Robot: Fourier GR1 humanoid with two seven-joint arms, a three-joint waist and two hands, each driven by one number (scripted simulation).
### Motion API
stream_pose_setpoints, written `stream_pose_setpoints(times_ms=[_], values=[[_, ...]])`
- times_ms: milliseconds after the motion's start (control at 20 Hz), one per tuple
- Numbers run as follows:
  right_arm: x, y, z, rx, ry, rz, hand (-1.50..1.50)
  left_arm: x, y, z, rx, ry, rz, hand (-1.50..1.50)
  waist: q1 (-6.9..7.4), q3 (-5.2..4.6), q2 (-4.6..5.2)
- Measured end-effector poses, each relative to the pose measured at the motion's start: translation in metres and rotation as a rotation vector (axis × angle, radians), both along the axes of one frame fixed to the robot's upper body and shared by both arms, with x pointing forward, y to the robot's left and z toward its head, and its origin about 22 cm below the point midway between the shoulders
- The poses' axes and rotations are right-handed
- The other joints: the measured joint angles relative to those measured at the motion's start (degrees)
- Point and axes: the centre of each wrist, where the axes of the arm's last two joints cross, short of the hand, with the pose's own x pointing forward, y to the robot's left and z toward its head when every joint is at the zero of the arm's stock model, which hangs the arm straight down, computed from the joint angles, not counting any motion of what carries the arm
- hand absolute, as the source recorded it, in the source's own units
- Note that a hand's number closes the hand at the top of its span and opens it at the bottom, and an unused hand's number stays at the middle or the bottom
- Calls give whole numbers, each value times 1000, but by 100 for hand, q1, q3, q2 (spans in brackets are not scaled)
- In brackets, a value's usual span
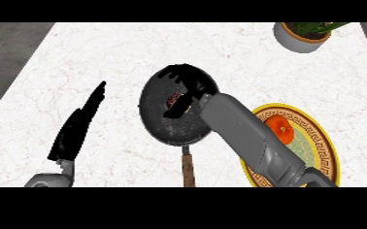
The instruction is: Pick the cupcake from the plate and place it in the pan
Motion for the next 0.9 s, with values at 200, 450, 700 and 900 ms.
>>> stream_pose_setpoints(times_ms=[200, 450, 700, 900], values=[[1, -1, 3, 153, -57, -81, -150, -1, 2, 3, -1, -3, 6, 0, -29, 4, -20], [9, -5, 10, 302, -110, -239, -150, -2, 5, 1, -3, 4, 16, 0, -107, 2, -34], [23, -18, 10, 393, -124, -393, -150, -6, 10, -2, -4, 10, 52, 0, -318, 0, -68], [38, -51, 9, 451, -152, -444, -150, -15, 13, -2, -3, 14, 76, 0, -476, 0, -98]])
